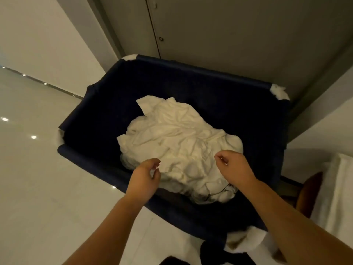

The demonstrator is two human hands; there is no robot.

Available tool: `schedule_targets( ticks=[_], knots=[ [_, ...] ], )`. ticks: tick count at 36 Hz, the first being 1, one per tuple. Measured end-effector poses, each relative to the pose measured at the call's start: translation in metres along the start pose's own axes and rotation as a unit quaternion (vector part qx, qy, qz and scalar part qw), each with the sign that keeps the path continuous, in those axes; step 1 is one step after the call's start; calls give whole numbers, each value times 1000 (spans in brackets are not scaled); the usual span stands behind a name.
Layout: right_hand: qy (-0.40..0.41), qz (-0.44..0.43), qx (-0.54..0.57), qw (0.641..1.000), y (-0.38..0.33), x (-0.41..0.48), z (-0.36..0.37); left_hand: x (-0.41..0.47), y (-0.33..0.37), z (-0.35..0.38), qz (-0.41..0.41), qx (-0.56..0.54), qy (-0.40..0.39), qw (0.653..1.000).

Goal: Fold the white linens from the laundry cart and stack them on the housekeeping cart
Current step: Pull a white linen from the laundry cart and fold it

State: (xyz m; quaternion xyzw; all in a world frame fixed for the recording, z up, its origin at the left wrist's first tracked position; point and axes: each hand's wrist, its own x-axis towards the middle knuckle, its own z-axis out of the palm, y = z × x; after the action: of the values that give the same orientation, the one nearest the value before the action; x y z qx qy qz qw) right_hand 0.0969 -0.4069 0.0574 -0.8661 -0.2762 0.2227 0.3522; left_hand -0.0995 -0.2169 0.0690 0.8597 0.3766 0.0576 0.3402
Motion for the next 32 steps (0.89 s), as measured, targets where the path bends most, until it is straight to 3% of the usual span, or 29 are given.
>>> schedule_targets(
  ticks=[8,16,20,32],
  knots=[
    [-14,58,-25,998,3,49,29,73,-33,7,26,9,-48,998],
    [-33,109,-83,990,16,111,114,190,-110,40,86,64,-116,987],
    [-10,153,-69,986,27,142,165,240,-154,71,135,96,-147,975],
    [-56,226,-90,968,79,166,252,327,-257,164,222,231,-206,925]
  ],
)
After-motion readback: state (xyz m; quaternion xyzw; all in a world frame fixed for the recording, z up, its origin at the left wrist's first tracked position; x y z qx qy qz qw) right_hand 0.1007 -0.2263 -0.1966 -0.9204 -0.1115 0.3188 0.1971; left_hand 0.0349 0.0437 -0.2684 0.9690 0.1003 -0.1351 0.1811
